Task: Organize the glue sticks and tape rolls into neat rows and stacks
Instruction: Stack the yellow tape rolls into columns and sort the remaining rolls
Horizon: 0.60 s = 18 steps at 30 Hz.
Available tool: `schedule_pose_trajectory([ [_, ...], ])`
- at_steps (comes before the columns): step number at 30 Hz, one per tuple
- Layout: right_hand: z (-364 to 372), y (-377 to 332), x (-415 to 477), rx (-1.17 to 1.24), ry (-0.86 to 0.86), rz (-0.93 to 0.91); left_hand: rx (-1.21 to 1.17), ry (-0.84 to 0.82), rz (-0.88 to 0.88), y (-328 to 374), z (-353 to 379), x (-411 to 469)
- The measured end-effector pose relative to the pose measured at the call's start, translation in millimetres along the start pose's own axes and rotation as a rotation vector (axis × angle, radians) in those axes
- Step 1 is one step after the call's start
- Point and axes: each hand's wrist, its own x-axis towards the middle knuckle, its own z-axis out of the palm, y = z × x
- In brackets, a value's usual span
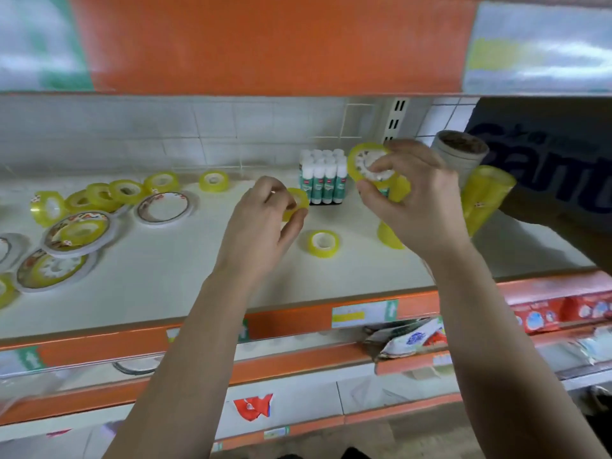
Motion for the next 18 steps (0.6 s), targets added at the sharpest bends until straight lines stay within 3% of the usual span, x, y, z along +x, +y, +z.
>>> schedule_pose_trajectory([
  [7, -41.0, 55.1, 9.2, -0.027, -0.048, 0.083, -0.006, 0.022, -0.05, 38.6, 27.8, -6.7],
  [13, -34.8, 80.5, 9.2, 0.017, -0.194, 0.059, 0.033, 0.042, -0.088, 52.6, 51.0, -16.7],
  [18, -28.1, 89.8, 7.6, 0.09, -0.207, 0.045, 0.057, 0.049, -0.138, 47.1, 61.2, -21.5],
])
